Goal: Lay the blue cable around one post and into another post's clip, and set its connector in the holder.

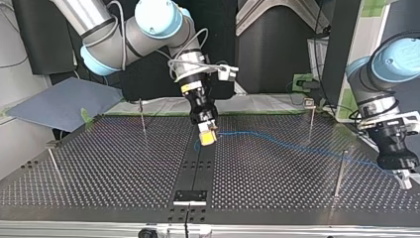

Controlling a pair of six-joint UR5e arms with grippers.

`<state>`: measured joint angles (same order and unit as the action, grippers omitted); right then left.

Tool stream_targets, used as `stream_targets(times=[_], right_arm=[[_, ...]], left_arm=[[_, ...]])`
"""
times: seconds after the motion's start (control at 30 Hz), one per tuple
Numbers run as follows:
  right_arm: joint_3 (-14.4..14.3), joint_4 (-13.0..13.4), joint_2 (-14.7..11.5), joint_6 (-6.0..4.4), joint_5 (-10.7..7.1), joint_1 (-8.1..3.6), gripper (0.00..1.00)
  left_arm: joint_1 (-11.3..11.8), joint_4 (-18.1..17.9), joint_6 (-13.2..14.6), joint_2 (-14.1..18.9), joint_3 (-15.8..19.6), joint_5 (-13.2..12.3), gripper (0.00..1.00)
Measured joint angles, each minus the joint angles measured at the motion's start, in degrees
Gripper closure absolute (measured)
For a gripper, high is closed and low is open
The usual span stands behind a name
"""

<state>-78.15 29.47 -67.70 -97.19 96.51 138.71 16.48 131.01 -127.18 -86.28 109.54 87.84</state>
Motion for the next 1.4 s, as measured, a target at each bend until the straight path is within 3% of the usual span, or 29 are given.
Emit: stream_targets(times=[0.43, 0.83, 1.13, 1.4], right_arm=[[0.08, 1.78, 0.85, -0.74, -1.18, -1.99, 1.0], [0.11, 1.96, 1.29, -0.91, -2.17, -2.65, 1.0], [0.1, 2.19, 2.09, -0.86, -2.28, -3.07, 1.0], [0.15, 2.5, 2.66, -0.89, -2.42, -3.36, 1.0]], left_arm=[[-0.33, -0.38, 0.79, -4.02, -1.23, -6.52, 0.99], [1.79, -1.59, -0.45, -5.59, -1.96, -6.03, 0.99], [1.52, -1.46, 2.09, -8.17, -1.98, -7.05, 0.99], [1.97, -1.98, 1.65, -9.3, -1.98, -7.36, 0.99]])
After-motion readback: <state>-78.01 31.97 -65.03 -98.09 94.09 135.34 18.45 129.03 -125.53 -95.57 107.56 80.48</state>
